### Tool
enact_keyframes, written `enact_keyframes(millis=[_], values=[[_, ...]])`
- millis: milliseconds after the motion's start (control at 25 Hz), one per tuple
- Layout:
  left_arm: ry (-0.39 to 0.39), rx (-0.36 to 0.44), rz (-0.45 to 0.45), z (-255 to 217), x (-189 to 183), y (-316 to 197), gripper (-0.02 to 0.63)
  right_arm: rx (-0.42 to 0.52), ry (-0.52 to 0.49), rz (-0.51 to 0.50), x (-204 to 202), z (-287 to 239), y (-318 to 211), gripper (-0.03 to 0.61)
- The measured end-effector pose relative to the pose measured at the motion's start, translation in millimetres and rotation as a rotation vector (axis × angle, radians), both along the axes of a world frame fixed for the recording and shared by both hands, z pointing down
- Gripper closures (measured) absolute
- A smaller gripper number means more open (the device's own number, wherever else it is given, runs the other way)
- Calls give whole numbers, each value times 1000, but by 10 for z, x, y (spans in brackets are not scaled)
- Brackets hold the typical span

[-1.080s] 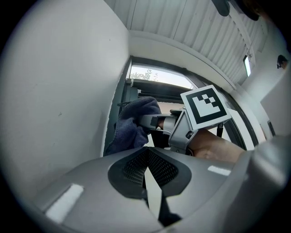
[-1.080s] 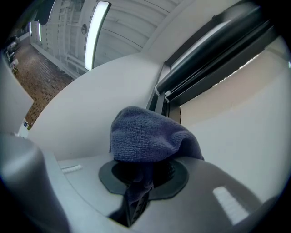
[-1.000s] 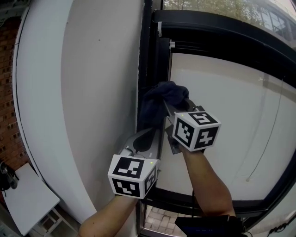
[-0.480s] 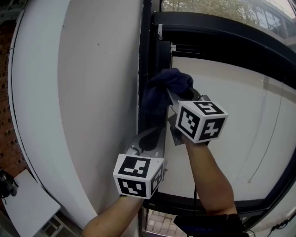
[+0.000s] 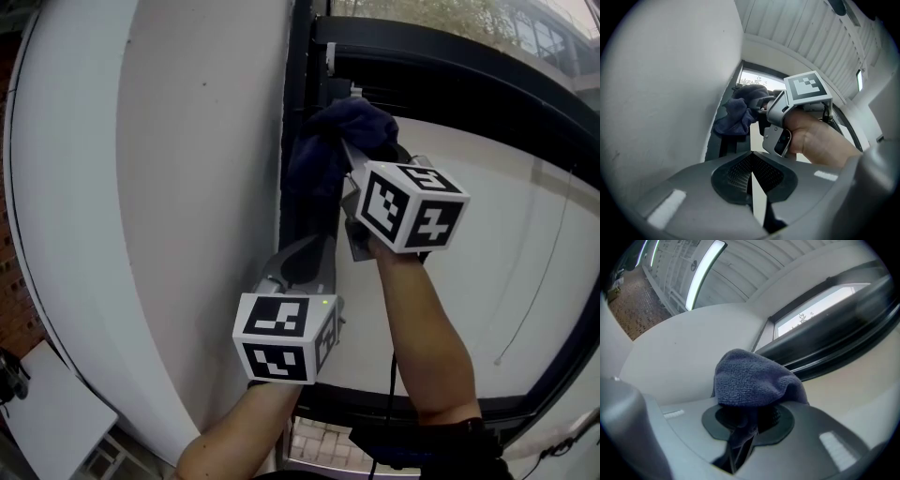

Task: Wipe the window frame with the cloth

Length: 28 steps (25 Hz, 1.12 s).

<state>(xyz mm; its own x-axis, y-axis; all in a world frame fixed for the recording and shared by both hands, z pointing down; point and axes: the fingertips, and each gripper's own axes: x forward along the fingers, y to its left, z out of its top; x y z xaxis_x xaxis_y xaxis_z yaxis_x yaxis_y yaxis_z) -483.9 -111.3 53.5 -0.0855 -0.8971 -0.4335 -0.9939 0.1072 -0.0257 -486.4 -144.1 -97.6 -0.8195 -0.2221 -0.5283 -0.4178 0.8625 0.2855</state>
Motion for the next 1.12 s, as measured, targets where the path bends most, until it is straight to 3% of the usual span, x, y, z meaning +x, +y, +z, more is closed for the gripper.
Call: enact_keyframes(millis=[800, 1120], values=[[0, 98, 10, -757, -105, 45, 620, -44, 11, 6, -5, -480, -12, 525], [-85, 100, -6, -517, 117, 181, 620, -23, -67, -59, 234, -197, 166, 523]])
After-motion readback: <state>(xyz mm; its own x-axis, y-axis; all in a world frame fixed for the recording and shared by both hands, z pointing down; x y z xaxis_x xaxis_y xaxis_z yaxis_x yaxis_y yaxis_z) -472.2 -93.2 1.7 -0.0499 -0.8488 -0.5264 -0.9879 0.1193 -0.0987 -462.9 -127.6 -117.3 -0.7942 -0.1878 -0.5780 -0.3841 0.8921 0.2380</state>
